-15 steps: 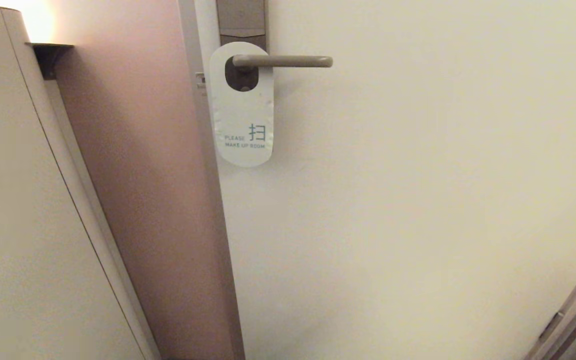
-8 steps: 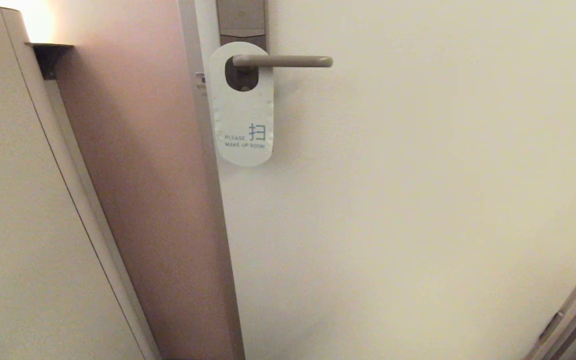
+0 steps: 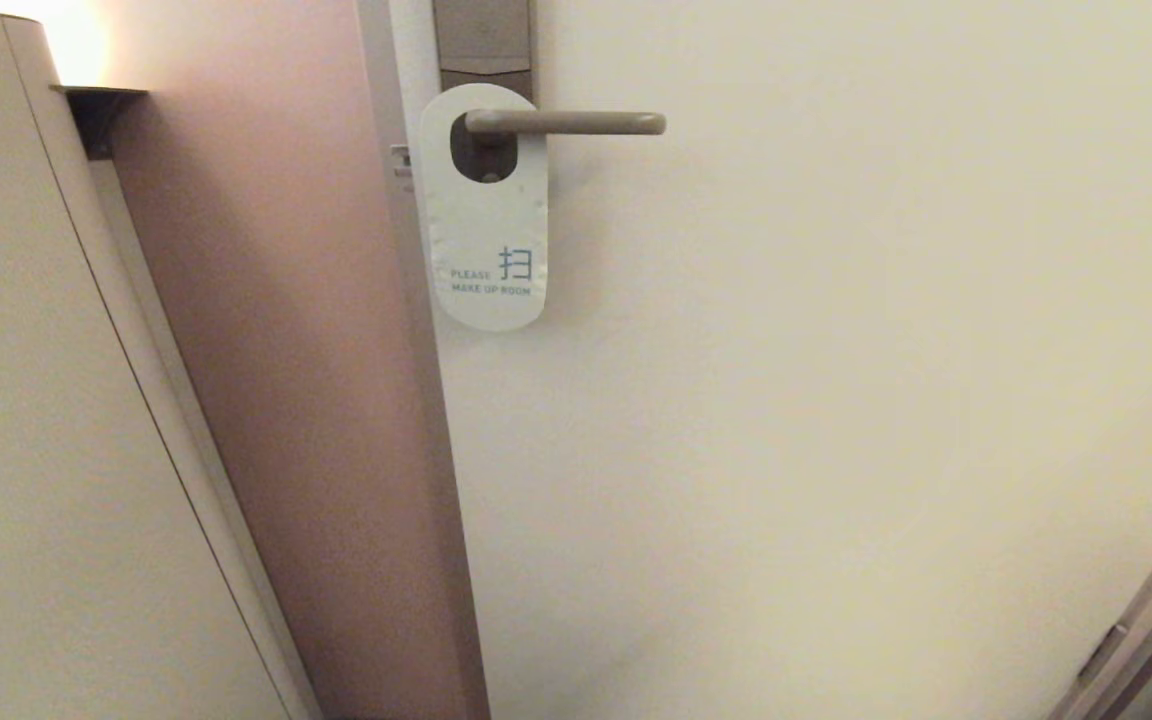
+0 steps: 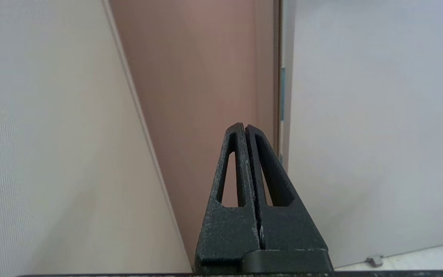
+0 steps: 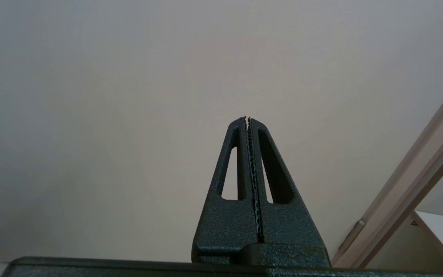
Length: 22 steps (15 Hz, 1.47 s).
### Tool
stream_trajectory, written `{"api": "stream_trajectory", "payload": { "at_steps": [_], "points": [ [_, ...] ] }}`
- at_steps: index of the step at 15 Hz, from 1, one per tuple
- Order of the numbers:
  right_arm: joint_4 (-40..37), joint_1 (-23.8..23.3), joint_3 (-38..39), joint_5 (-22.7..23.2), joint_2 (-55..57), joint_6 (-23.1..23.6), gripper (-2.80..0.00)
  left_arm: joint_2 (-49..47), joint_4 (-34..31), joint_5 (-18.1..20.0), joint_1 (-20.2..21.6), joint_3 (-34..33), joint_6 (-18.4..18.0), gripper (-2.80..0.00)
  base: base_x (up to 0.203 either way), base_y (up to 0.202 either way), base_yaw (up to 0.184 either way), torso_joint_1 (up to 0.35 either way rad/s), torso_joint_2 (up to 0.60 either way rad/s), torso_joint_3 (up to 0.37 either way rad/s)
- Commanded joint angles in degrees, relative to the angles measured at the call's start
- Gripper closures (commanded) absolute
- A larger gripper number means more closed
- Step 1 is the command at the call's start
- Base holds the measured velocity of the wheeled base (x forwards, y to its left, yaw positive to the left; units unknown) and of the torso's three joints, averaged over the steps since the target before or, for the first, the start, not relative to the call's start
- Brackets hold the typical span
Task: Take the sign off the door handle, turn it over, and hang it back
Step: Take down the sign
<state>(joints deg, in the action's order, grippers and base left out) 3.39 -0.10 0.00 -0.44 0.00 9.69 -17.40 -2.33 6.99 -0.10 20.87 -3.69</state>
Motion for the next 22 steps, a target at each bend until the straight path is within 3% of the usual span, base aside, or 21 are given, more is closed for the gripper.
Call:
{"api": "stream_trajectory", "payload": {
  "at_steps": [1,9,11,17,18,22],
  "points": [
    [0.04,-0.08,0.00,0.02,0.00,0.06,0.00,-5.54,1.04,0.55,-0.06,1.61,0.00,0.00,0.000,0.000,0.000,0.000,0.00,0.000],
    [0.04,-0.07,0.00,0.00,0.00,0.06,0.00,-26.66,20.69,3.04,-0.51,2.75,2.04,0.00,0.000,0.000,0.000,0.000,0.00,0.000],
    [0.04,0.01,0.00,0.00,0.00,0.06,0.00,-31.47,25.26,5.39,-0.50,3.31,3.42,0.00,0.000,0.000,0.000,0.000,0.00,0.000],
    [0.04,-0.08,0.00,0.00,0.00,0.06,0.00,-42.12,33.65,6.98,-0.49,6.07,4.65,0.00,0.000,0.000,0.000,0.000,0.00,0.000],
    [0.04,0.01,0.00,0.00,0.00,0.06,0.00,-43.15,34.13,6.98,-0.49,6.53,4.73,-2.80,0.000,0.000,0.000,0.000,0.00,0.000],
    [0.04,-0.04,0.00,0.00,0.00,0.06,0.00,-46.38,35.65,6.98,-0.43,8.00,4.83,-2.80,0.000,0.000,0.000,0.000,0.00,0.000]
  ]
}}
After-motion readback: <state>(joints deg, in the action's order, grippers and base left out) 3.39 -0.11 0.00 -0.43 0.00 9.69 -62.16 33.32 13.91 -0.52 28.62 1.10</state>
